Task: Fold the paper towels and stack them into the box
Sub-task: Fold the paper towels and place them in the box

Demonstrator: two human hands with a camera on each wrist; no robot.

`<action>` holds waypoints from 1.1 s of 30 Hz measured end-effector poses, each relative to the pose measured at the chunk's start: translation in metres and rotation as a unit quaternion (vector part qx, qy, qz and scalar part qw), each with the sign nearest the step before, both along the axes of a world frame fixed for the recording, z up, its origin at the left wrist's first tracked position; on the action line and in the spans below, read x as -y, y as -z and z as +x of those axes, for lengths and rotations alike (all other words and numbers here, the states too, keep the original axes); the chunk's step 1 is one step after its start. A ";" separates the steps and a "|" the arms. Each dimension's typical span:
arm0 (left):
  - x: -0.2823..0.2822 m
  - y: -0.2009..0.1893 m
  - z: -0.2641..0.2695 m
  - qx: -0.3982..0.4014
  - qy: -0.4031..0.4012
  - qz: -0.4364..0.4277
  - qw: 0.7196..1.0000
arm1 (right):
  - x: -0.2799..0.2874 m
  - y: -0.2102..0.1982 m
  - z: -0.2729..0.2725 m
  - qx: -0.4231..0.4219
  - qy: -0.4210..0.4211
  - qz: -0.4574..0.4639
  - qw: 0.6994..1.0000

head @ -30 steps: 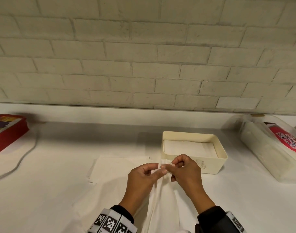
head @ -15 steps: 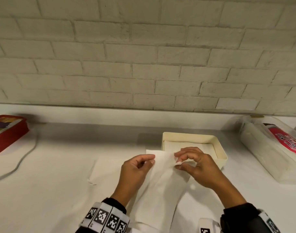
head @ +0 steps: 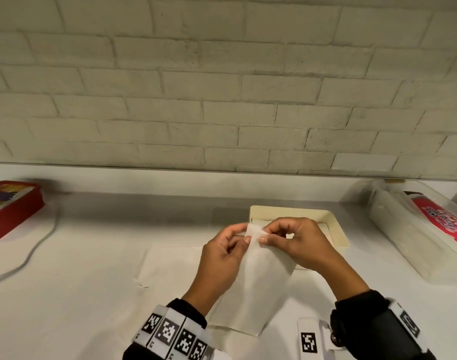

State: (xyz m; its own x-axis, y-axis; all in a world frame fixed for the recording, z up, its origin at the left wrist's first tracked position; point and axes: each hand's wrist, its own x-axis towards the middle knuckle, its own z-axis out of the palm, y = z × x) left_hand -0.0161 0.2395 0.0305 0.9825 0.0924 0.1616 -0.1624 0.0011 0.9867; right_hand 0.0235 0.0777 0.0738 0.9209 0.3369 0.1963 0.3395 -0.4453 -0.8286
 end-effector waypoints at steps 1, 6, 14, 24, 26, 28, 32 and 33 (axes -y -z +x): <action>0.001 0.000 -0.001 0.005 0.000 0.002 1.000 | -0.001 0.002 0.001 0.006 0.009 0.002 1.000; 0.002 0.000 -0.001 0.015 -0.005 0.015 1.000 | -0.006 0.007 0.002 0.077 0.022 -0.016 0.997; 0.005 -0.011 0.012 0.005 0.076 0.004 0.997 | -0.001 0.002 0.008 0.079 0.053 0.049 0.994; 0.011 -0.020 0.031 0.042 0.084 0.140 0.986 | 0.049 -0.026 0.022 0.167 0.191 0.077 0.964; 0.015 -0.025 0.036 0.063 0.092 0.114 0.987 | 0.055 -0.026 0.022 0.155 0.185 0.083 0.967; 0.019 -0.028 0.041 0.064 0.117 0.097 0.986 | 0.059 -0.026 0.023 0.140 0.176 0.103 0.969; 0.026 -0.027 0.044 0.029 0.160 0.083 0.983 | 0.067 -0.031 0.029 0.128 0.178 0.156 0.963; 0.028 -0.024 0.045 0.021 0.161 0.085 0.983 | 0.069 -0.031 0.031 0.130 0.185 0.157 0.961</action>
